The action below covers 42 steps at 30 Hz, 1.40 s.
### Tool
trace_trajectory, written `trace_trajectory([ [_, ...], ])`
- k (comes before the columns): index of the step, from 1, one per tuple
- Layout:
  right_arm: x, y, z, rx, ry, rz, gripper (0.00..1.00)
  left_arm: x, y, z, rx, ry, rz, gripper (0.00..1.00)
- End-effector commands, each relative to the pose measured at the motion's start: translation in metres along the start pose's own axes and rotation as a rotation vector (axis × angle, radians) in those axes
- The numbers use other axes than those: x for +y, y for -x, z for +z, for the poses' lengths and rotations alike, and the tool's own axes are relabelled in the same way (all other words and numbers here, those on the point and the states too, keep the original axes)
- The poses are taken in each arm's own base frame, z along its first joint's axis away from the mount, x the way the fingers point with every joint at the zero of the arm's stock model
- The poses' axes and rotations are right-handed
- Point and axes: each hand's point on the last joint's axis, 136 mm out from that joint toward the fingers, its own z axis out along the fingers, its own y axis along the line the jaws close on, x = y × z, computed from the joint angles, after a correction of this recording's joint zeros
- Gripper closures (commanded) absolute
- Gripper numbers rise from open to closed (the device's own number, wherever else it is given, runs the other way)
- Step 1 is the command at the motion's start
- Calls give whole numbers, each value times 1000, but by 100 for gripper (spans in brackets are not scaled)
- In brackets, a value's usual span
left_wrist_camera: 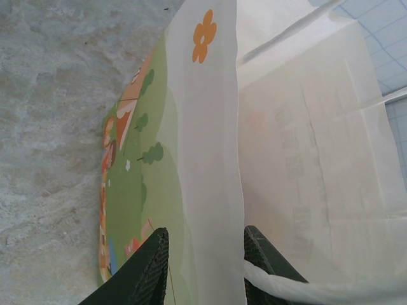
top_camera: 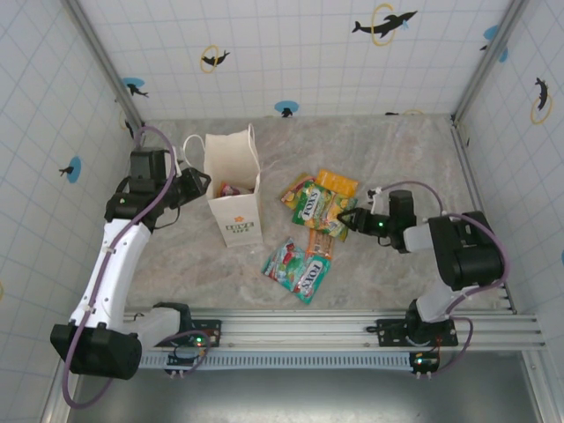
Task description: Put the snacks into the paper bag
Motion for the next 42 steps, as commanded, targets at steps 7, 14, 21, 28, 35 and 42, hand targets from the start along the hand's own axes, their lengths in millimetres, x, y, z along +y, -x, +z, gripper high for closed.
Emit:
trace_trajectory([
  [7, -1, 16, 10, -26, 21, -24, 58, 4, 2, 1, -8, 17, -19, 66],
  [14, 2, 18, 2, -40, 29, -19, 81, 3, 3, 0, -12, 15, -18, 66],
  [21, 13, 26, -17, -89, 3, -42, 93, 2, 2, 2, -2, 10, -11, 66],
  [28, 31, 33, -35, -129, -18, -73, 95, 0, 5, 1, -8, 4, -6, 66],
  [35, 55, 50, -62, -232, -53, -145, 95, -1, 5, 4, -4, -3, -3, 66],
  [42, 95, 71, -78, -318, -68, -227, 96, -3, 6, 3, -8, -18, 1, 67],
])
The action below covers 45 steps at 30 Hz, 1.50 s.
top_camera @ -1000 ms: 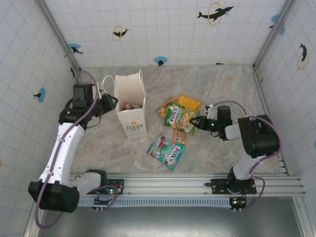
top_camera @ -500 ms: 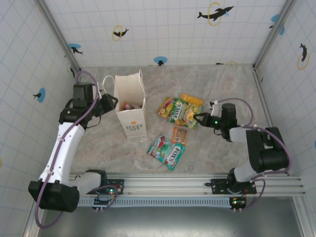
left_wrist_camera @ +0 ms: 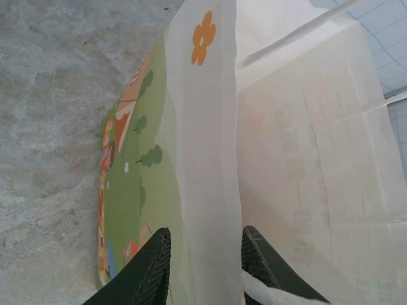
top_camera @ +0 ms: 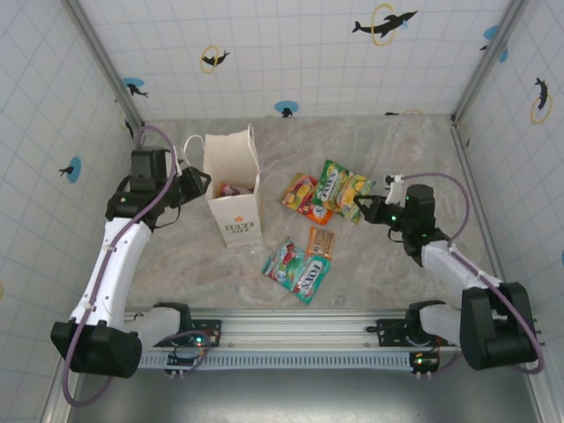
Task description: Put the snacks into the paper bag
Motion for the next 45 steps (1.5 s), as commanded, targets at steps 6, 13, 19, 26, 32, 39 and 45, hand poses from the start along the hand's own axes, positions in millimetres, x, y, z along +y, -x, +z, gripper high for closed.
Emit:
trace_trajectory([
  [6, 68, 78, -10, -225, -108, -76, 98, -5, 5, 1, -7, -21, 4, 68],
  [13, 161, 126, -13, -429, -57, -96, 100, -6, 7, -1, -18, -27, 6, 69],
  [19, 263, 162, -11, -549, 96, -134, 100, -7, 9, 1, -13, -27, 7, 72],
  [26, 351, 169, -22, -677, 185, -253, 100, -5, 8, 3, -13, -18, 5, 72],
  [32, 395, 154, -15, -688, 208, -327, 100, -4, 9, 3, -15, -14, 4, 72],
  [39, 384, 127, 28, -622, 102, -355, 100, -3, 8, 3, -19, -12, 1, 72],
  [45, 371, 105, 63, -544, 27, -408, 99, -1, 8, 4, -18, -3, 1, 72],
])
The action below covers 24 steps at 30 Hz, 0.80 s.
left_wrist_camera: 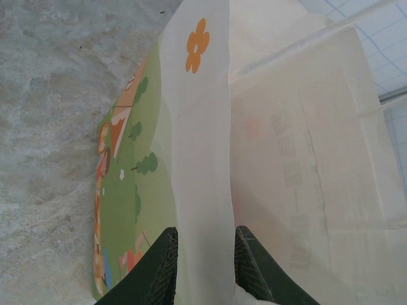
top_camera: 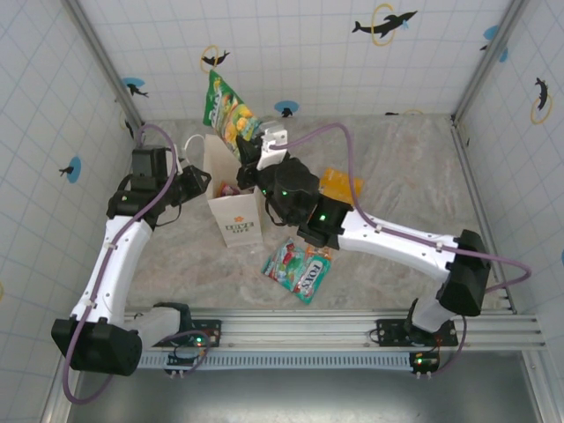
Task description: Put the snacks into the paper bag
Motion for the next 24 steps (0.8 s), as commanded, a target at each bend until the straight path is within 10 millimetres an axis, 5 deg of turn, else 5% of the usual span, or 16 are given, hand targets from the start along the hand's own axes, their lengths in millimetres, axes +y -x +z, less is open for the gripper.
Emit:
trace_trajectory([
  [1, 2, 22, 6, -48, -32, 16, 99, 1, 5, 0, -14, 6, -1, 72],
  [7, -2, -4, 13, 15, -60, -6, 96, 0, 6, -1, -18, 8, 3, 72],
  [15, -3, -10, 15, 30, -65, -3, 92, 1, 6, 0, -14, 12, 5, 72],
  [24, -4, -13, 16, 38, -68, -4, 67, 2, 5, 1, -10, 17, 6, 72],
])
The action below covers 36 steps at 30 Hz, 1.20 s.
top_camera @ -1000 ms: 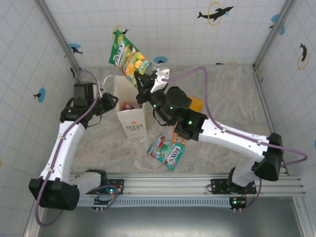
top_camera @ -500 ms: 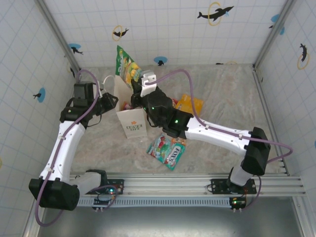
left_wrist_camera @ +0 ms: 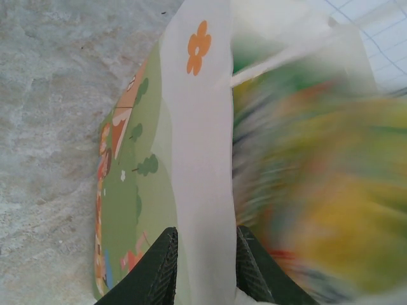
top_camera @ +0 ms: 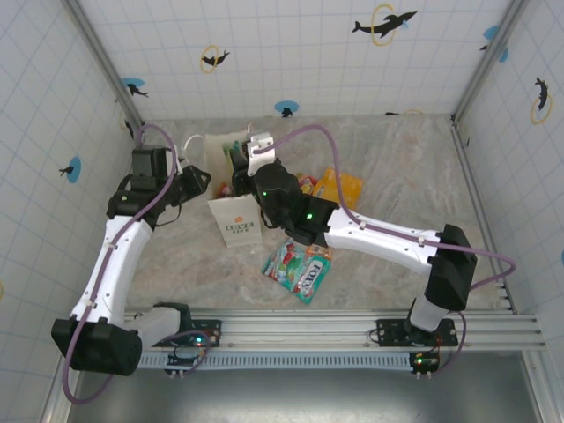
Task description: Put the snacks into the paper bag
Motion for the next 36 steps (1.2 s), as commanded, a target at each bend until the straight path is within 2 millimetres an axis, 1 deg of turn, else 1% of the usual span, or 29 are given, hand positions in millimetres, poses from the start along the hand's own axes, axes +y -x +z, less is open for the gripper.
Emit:
trace_trajectory([
  [1, 3, 30, -1, -75, 1, 55, 66, 2, 5, 1, -9, 12, 5, 72],
  [6, 3, 37, -6, -79, 15, 46, 65, 2, 5, 1, -11, 14, 6, 72],
  [8, 4, 41, -12, -77, 32, 39, 64, 3, 5, 2, -9, 18, 8, 72],
  [9, 3, 40, -16, -70, 45, 33, 63, 4, 5, 2, -10, 23, 7, 72],
  [11, 1, 34, -26, -50, 79, 25, 60, 5, 5, 2, -11, 30, 11, 72],
  [13, -7, 25, -35, -22, 89, 43, 58, 5, 5, 1, -12, 32, 13, 72],
  [15, -23, 10, -46, 28, 86, 72, 56, 5, 5, 1, -12, 32, 15, 72],
  [16, -30, 0, -50, 58, 79, 84, 56, 5, 5, 0, -13, 31, 17, 72],
  [18, -52, -27, -62, 128, 52, 103, 55, 4, 5, -2, -16, 30, 20, 71],
  [20, -68, -46, -72, 175, 31, 132, 52, 3, 6, -3, -24, 28, 21, 71],
  [22, -85, -77, -83, 250, 29, 186, 52, 4, 6, -3, -25, 27, 20, 71],
  [24, -98, -103, -92, 315, 34, 257, 52, 4, 4, -3, -23, 24, 18, 71],
  [25, -106, -123, -100, 367, 13, 283, 52, 4, 3, -3, -20, 26, 17, 71],
  [27, -121, -151, -112, 424, -32, 326, 52, 4, 3, -3, -19, 24, 16, 72],
  [30, -133, -186, -130, 517, -79, 402, 50, 4, 2, -3, -17, 24, 15, 72],
  [34, -142, -224, -153, 666, -157, 483, 47, 5, 2, -4, -20, 25, 13, 72],
  [36, -149, -242, -168, 743, -221, 509, 46, 5, 0, -4, -19, 25, 12, 72],
])
